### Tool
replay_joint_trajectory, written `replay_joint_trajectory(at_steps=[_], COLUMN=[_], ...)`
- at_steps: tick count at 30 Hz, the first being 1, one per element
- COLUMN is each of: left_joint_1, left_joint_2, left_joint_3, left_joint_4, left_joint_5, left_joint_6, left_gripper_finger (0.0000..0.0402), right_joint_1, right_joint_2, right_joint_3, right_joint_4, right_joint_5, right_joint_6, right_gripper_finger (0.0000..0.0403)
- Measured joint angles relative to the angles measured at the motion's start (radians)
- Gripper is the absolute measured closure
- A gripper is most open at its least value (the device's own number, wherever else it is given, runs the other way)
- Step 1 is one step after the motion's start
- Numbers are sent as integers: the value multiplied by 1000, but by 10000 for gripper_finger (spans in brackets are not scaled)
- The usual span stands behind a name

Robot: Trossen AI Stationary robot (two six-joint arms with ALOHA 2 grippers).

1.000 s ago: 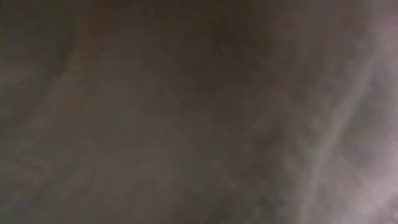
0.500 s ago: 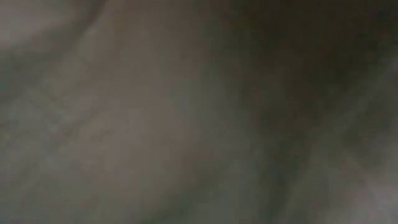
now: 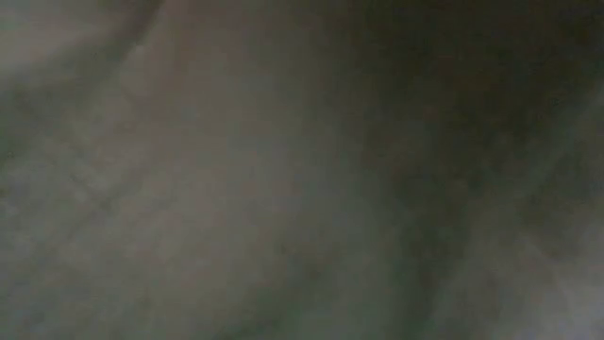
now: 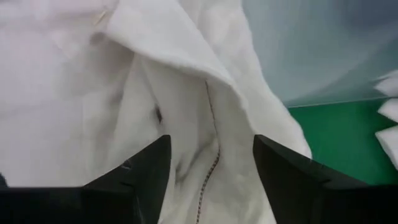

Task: Sort clothes
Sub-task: Put the white polo shirt into the laundry organizer

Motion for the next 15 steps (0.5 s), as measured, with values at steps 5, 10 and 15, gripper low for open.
replay_joint_trajectory(at_steps=[5,10,15], left_joint_1=[0,0,0], left_joint_2=[0,0,0], left_joint_3=[0,0,0], left_joint_4=[-1,-1,-1], left_joint_5=[0,0,0], left_joint_6=[0,0,0], left_gripper_finger=[152,152,152], right_joint_1=[-4,-4,-3], right_joint_2=[0,-1,-1], right_joint_3=[-54,-78,-88], right_joint_4=[20,24,44], right_joint_5=[-2,-4,-26], right_joint_6=[19,29,54], right_gripper_finger=[256,289,234])
